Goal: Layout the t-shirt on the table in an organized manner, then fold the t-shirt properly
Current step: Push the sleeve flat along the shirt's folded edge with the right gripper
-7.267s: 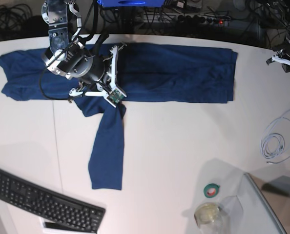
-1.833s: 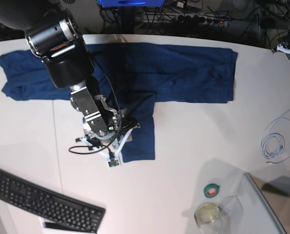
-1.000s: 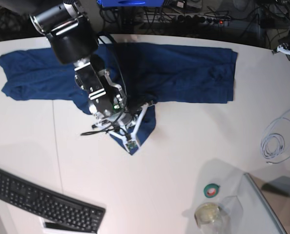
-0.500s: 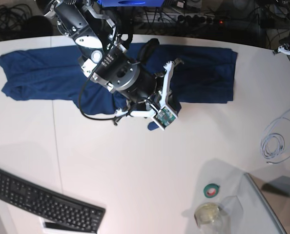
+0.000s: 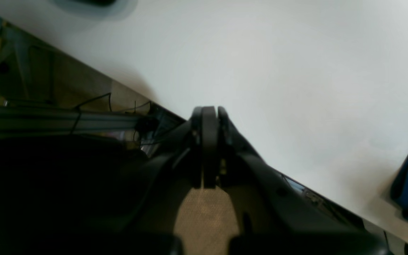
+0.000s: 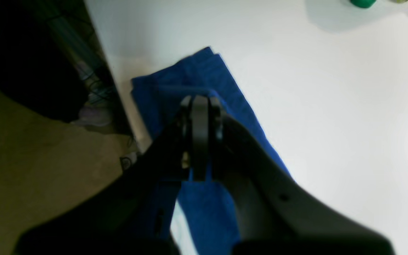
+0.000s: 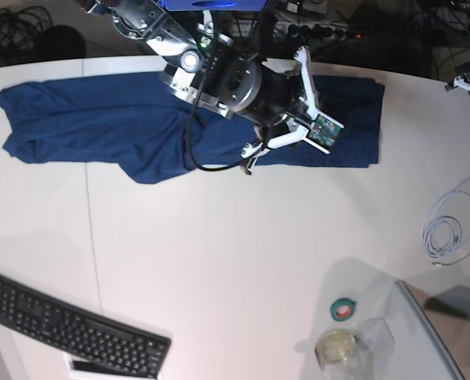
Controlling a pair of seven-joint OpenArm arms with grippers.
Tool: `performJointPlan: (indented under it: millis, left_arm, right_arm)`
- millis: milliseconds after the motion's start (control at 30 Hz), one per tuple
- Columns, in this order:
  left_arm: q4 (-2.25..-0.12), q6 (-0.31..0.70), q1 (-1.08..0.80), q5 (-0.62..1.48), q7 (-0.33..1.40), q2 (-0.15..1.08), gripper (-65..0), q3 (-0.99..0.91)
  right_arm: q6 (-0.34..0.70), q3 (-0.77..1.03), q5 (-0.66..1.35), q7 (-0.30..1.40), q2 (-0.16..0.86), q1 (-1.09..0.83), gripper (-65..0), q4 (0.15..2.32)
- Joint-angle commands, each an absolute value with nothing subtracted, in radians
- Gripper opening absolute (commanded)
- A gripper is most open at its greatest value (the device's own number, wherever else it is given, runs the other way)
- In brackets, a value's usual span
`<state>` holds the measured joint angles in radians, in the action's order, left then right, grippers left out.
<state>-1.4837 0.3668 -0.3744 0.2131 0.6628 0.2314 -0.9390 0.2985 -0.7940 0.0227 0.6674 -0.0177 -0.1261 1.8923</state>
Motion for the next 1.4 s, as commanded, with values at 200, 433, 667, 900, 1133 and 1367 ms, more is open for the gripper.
performJointPlan:
  millis: [200,433,667,900,1133,1367]
  left_arm:
    - [-1.498,0.363,-0.387,0.219,0.645,0.251,-65.0,-0.946]
    - [-1.497,0.363,-0.384,0.219,0.645,0.251,-65.0,-0.946]
    - [-1.497,0.363,-0.381,0.219,0.645,0.248,-65.0,-0.946]
    - [-1.497,0.363,-0.386,0.219,0.645,0.245,-65.0,-0.946]
    - [-1.497,0.363,-0.387,0.219,0.645,0.243,-65.0,-0.946]
    - [-1.497,0.363,-0.389,0.219,0.645,0.243,-65.0,-0.946]
  right_arm:
    - [0.3,-0.803,0.035,0.636,-0.127,-0.039,-64.4,1.715]
    - [0.3,-0.921,0.036,0.634,-0.137,0.028,-64.4,1.623]
    - [0.3,-1.0,0.036,0.568,-0.143,0.068,-64.4,1.59]
    - [0.298,-1.006,0.038,0.535,-0.15,0.131,-64.4,1.463]
    - [0.297,-1.003,0.038,0.469,-0.15,0.154,-64.4,1.365]
    - [0.297,-1.003,0.038,0.364,-0.15,0.171,-64.1,1.308]
